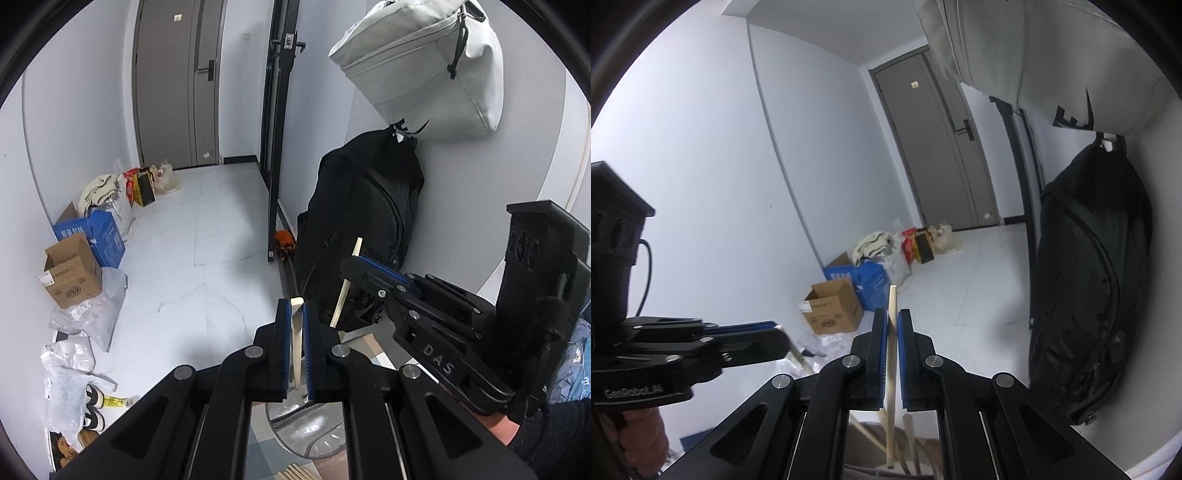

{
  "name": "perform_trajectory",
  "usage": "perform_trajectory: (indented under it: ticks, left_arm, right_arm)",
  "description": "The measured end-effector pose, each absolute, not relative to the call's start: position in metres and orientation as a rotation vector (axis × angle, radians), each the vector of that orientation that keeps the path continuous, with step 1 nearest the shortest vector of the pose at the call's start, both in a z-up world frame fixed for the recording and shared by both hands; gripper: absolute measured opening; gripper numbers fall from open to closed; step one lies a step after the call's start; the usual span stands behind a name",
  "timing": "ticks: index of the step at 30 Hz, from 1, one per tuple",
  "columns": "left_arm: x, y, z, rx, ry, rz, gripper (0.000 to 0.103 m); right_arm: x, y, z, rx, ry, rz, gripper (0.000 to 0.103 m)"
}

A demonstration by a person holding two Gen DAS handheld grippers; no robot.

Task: Organize utensils
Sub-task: 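Carry both held chopsticks over the white utensil holder opening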

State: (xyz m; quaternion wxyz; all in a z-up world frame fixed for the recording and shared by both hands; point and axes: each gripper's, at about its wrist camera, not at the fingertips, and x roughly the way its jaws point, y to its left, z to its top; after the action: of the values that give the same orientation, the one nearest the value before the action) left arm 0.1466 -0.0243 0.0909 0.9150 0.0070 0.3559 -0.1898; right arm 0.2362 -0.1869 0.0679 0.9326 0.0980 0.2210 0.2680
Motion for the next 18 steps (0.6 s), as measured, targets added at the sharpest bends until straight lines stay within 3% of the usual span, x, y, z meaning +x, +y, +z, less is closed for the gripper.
perform_trajectory:
  ticks: [15,17,18]
  left_arm:
    - [0.156,-0.032,0.060,-0.035,0.844,-0.506,0.003]
    - [0.158,-0.032,0.058,-0.033,0.861,-0.504,0.009]
    - [0.157,-0.031,0.057,-0.041,0.865,-0.497,0.019]
  right_arm:
    - [0.228,-0.193,0.042,0.223,0.560,0.653,0.008]
    - [0.226,-0.197,0.040,0.225,0.571,0.654,0.008]
    - [0.224,-0.199,0.039,0.224,0.577,0.654,0.008]
